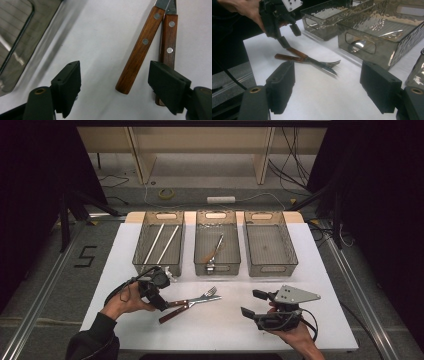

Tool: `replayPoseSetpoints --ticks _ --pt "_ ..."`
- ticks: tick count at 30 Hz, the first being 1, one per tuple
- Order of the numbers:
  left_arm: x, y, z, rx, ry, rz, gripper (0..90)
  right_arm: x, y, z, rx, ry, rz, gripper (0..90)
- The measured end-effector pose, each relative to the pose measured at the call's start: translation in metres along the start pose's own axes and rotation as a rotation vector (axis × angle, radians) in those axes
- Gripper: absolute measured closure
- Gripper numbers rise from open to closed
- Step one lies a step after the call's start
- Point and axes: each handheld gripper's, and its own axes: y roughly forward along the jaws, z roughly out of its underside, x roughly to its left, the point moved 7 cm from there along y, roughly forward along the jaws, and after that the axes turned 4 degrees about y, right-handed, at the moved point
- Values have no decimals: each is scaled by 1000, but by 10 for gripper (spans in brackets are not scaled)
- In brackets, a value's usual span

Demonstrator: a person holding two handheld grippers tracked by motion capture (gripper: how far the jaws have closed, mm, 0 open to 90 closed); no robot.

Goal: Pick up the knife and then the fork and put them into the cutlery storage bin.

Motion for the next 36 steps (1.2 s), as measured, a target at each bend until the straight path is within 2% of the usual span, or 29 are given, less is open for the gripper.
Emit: replayPoseSetpoints --ticks 5,8,14,23,26,36 --pt "-2 4 0 7 17 11 320 -1 0 0 -4 -1 1 292" --pt "-3 4 -1 -1 43 8 354 0 0 0 1 -1 3 292" --pt "-8 6 -3 -2 77 29 427 2 0 1 4 -8 6 292" --pt "-12 17 -5 7 106 46 520 2 0 1 8 -10 10 292" --pt "-12 16 -5 7 129 51 546 2 0 1 7 -12 9 292" --pt "-17 17 -6 -2 130 88 665 2 1 1 6 -18 18 293"
